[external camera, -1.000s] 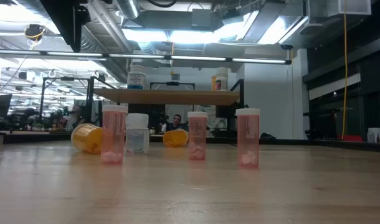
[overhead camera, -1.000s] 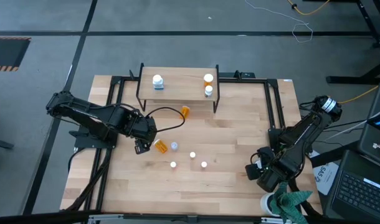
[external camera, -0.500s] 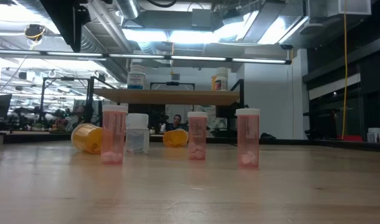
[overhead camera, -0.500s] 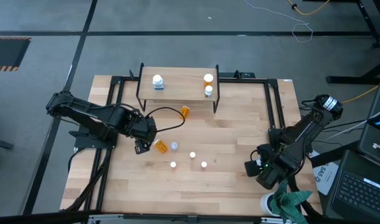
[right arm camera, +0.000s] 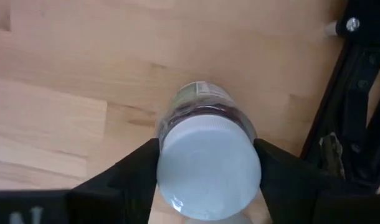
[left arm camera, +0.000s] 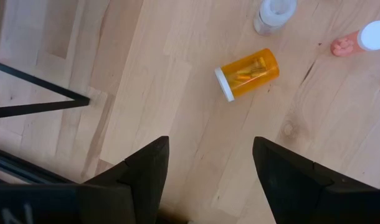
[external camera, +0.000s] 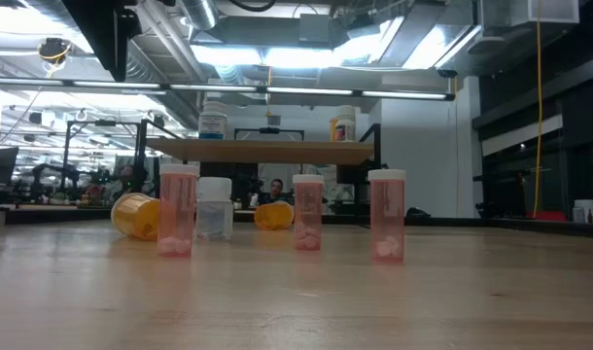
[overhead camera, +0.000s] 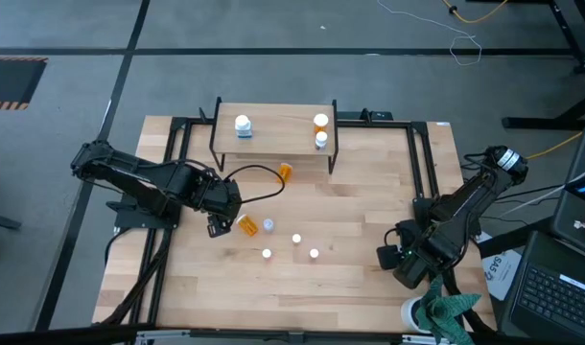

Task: Pick and place medicine bottles onto shelf by color
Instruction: Put the green pill bottle on the shelf

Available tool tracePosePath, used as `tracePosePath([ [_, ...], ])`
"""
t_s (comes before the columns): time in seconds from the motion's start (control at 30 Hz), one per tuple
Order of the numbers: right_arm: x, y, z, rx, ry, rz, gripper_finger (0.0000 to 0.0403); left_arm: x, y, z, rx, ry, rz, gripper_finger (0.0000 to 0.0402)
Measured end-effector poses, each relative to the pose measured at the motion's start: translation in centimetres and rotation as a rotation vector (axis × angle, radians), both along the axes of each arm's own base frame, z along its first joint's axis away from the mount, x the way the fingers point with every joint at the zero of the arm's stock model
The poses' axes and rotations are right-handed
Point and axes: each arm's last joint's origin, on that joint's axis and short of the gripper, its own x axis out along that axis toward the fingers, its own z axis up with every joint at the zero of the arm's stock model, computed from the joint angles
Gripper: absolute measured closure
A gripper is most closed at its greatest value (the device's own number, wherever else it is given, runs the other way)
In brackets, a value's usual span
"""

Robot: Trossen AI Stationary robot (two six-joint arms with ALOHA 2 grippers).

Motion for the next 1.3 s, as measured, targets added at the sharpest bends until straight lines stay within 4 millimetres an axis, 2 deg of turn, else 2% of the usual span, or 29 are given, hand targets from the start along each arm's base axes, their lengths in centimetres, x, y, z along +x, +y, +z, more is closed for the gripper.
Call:
tracePosePath([
  [0.13,-0.01,0.03,0.01,0.008,0.006,0.000,0.0163,0.00,0.00,0.00,0.000,0.000,0.000,0.0174],
  [0.3,-0.05,0.05,-0.06,0.015,0.018,0.001,0.0084,0.00,0.00,0.00,0.000,0.000,0.000,0.0174],
  [0.4,-0.10,0.13,-0.06,0.038,0.039,0.001,0.0054,0.00,-0.01,0.00,0.000,0.000,0.000,0.0174],
  [0.67,-0.10,0.33,-0.05,0.078,0.061,0.000,0.0043,0.00,0.02,0.01,0.006,-0.002,0.002,0.0174],
  [0.83,-0.10,0.20,-0.06,0.051,0.046,-0.001,0.0066,0.01,0.02,0.01,0.007,-0.002,0.002,0.0174],
  [1.17,-0.06,0.19,-0.06,0.046,0.038,0.019,0.0164,0.01,0.02,0.01,0.007,-0.002,0.002,0.0174],
  [1.3,0.11,0.09,0.08,0.016,0.005,0.064,0.0168,0.01,0.02,0.01,0.008,-0.002,0.002,0.0174],
])
